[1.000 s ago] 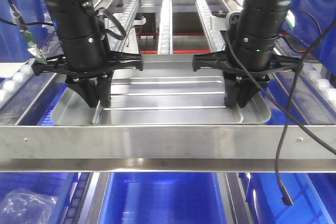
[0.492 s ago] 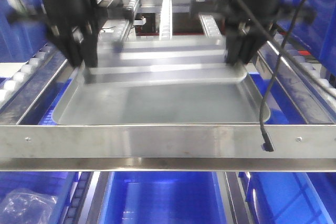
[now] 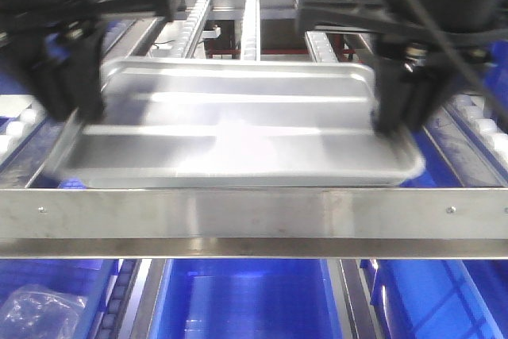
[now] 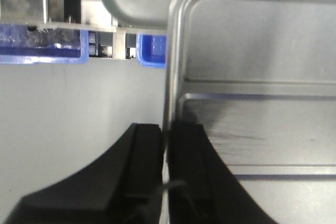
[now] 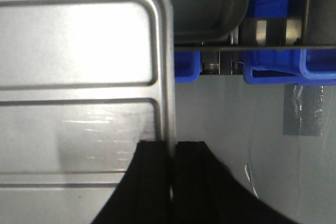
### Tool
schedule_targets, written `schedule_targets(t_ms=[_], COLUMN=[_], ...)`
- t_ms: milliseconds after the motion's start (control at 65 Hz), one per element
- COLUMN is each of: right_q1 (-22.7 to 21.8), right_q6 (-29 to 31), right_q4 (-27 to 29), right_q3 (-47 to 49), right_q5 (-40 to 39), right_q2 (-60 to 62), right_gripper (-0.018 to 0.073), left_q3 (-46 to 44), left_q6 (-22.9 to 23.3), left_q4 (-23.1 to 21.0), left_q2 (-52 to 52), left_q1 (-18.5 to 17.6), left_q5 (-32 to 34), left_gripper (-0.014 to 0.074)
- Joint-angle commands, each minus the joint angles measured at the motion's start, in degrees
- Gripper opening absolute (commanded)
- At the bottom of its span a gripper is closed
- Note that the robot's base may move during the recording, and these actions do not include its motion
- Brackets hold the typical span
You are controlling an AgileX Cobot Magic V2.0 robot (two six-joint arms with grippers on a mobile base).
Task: Grab silver tray and place in blue box
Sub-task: 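Lift the tray with both grippers and pull it toward the robot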
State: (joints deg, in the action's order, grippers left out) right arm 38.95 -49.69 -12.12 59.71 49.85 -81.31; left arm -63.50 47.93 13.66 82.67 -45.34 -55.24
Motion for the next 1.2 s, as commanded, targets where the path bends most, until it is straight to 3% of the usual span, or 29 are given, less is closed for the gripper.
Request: schedule_targets(t_ms=[0, 108, 462, 723, 1185], right_q1=[1.41, 2.33, 2.93, 2.93, 2.93], right_q6=[-2.59, -3.53, -3.60, -3.53, -2.19], right_q4=[-0.59, -0.64, -1.45, -1.52, -2.45], right_q3=[-1.14, -3.54, -4.76, -4.76, -4.76], right_q5=[-4.11, -3.83, -3.35, -4.06, -3.59], right_q2=[4.59, 6.54, 8.17, 8.17, 8.17], right_gripper=[0.0053, 0.0053, 0.0053, 0.0053, 0.0053], left_q3=[2.13, 4.14, 4.24, 4.24, 4.24], left_q6=[5.31, 7.08, 6.79, 3.18, 4.68], left_q4=[0.76, 1.00, 1.43, 1.63, 1.14], left_q2=[-5.07, -7.07, -7.60, -7.60, -7.60], left_q1=[-3.89, -5.73, -5.73, -5.73, -5.73], left_q5=[3.09, 3.20, 3.11, 3.03, 3.23], left_gripper=[-0.0007, -0.0007, -0.0007, -0.0007, -0.0007])
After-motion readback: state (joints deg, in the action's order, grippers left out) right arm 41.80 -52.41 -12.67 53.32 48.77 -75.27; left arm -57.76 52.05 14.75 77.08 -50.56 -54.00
